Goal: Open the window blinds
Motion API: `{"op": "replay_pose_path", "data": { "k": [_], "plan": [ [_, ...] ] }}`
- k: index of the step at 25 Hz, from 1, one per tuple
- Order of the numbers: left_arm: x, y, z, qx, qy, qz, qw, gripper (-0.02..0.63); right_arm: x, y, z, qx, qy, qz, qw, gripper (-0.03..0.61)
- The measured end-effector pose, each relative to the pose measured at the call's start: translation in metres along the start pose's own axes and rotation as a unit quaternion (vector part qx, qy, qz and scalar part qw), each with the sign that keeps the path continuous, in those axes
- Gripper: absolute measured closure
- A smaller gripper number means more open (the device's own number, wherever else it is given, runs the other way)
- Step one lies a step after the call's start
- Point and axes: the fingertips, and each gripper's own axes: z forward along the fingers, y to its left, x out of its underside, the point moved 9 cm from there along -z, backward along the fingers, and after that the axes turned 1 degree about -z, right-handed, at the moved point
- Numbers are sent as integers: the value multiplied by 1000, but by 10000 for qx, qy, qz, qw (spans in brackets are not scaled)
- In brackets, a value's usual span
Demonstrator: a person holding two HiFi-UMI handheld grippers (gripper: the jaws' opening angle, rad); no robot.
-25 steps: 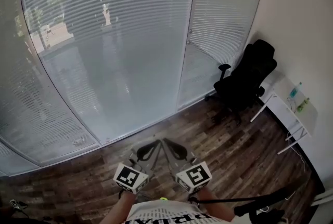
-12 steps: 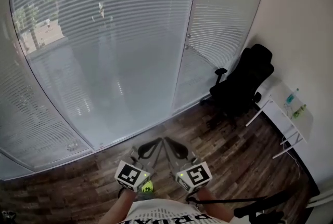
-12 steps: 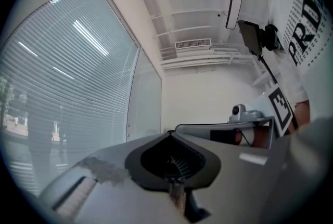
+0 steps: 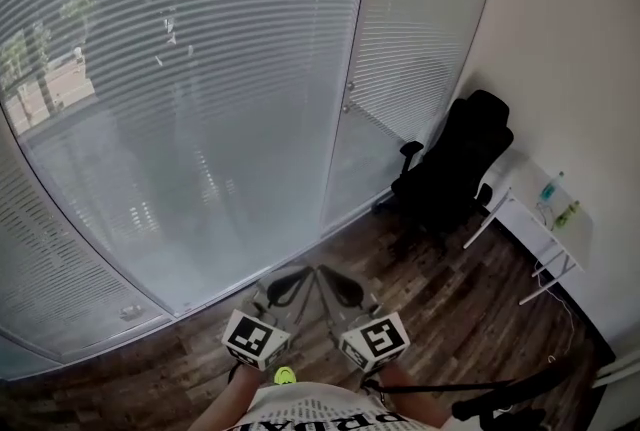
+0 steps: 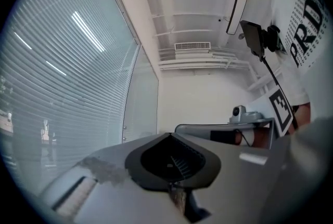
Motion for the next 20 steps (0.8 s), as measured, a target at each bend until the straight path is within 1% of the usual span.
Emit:
{"op": "replay_pose_path", "data": {
  "k": [2,5,10,14,17,20],
  "plan": [
    [7,15,4,69,-31,-1,10000,623,4,-3,13,72,14,-16,10000,571],
    [6,39,8,113,-57,-82,9999,623,6,-5,36,115,-28,-64,9999,571],
    [9,69,7,189,-60,-7,9998,623,7,-2,65,163,-11,-240,9996,571],
    [16,80,12,186,-75,-120,9997,623,12,-6,76,187,2,-228,9996,571],
    [18,86,19,208,-49,-3,9998,623,14,-14,82,186,20,-256,9995,571],
    [22,91,28,104,-75,-27,9999,623,22,-25,88,160,-2,-307,9994,571]
  ]
}}
